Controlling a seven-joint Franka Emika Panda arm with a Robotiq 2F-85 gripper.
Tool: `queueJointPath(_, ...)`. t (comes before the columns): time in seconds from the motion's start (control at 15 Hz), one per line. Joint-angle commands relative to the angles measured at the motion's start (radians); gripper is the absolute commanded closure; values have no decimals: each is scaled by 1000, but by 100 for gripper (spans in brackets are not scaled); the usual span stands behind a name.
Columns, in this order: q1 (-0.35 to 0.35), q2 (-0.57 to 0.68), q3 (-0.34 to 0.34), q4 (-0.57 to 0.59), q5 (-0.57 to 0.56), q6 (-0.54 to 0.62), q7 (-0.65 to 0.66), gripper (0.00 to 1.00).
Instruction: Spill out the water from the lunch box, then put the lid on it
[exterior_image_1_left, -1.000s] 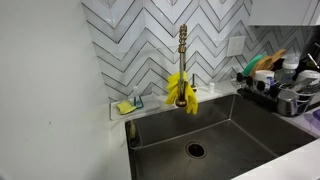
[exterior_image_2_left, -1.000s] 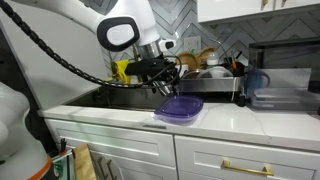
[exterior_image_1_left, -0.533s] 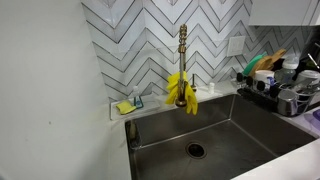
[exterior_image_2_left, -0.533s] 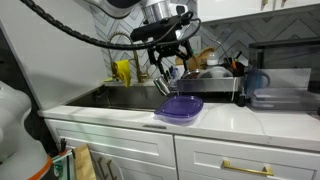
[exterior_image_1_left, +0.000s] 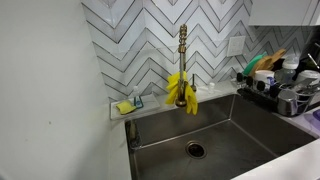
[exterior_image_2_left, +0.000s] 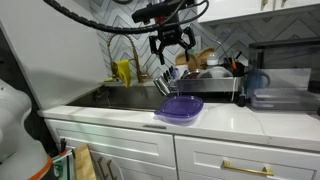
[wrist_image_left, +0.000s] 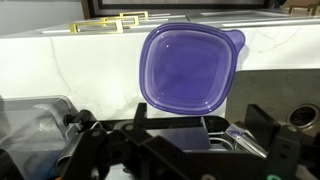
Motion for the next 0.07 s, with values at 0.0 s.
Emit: queueJointPath(0.0,-2,5,2,5,1,-2,0,0)
